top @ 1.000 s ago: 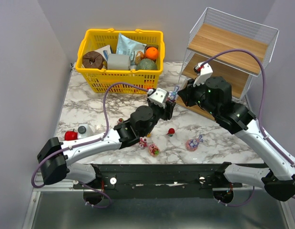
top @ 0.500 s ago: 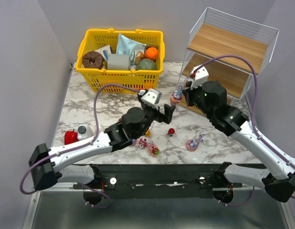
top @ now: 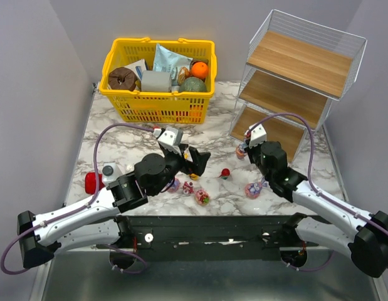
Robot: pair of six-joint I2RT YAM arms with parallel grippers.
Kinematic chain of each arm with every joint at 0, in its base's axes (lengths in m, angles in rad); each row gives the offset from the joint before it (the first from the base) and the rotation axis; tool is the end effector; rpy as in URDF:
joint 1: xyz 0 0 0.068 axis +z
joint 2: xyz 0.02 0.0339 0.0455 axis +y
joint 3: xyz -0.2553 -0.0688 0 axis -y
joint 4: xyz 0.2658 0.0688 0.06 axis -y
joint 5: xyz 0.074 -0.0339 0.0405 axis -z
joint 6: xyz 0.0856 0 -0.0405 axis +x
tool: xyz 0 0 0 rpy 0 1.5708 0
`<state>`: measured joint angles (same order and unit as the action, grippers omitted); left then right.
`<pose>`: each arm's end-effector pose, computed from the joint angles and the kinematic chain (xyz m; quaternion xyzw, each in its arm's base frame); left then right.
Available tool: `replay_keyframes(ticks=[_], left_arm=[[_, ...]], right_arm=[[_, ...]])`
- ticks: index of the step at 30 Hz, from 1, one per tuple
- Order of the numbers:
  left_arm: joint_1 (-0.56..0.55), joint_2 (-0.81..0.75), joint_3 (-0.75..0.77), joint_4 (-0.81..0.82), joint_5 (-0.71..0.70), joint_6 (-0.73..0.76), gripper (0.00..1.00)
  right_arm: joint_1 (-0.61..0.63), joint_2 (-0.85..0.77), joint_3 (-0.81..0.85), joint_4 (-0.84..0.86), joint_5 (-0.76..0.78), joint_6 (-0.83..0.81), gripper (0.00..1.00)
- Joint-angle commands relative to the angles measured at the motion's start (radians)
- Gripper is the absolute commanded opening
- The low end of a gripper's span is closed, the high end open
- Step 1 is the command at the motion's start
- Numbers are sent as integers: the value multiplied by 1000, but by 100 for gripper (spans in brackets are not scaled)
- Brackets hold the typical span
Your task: Place and organize the plastic toys onto the shelf
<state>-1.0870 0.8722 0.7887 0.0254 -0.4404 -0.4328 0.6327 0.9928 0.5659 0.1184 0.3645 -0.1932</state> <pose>0.1611 -0.2281 0.3378 0.0861 0.7203 -0.3462 0.5949 0.2551 0.1492 0.2251 -0.2207 0.7702 -0.0163 0.5982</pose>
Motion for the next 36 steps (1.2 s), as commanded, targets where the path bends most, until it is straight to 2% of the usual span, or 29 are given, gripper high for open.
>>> replay_keyframes(ticks=[1,3,6,11,23,27,36], left_arm=[[-4,-36,-26,-105,66,-95,99],[-4,-51,-40,-110,75,-107,99],[-4,-70,-66,-93,75,-93,99],[-4,-90,-124,-30,85,-80,99],[-4,-130,-178,42,29,-6,99],[-4,-151,-200,56,32,2,99],[-4,-168,-213,71,17,22,99]], right_arm=[[-27,35,-74,355,96,-22,1],[-44,100,-80,442,77,-46,1],[-77,179,-69,483,80,-113,1],[-111,214,-100,613,71,-230,1],[-177,283,-89,595,-38,-331,1],[-179,348,-119,697,-30,-364,1],[-215,408,-155,803,-21,-420,1]])
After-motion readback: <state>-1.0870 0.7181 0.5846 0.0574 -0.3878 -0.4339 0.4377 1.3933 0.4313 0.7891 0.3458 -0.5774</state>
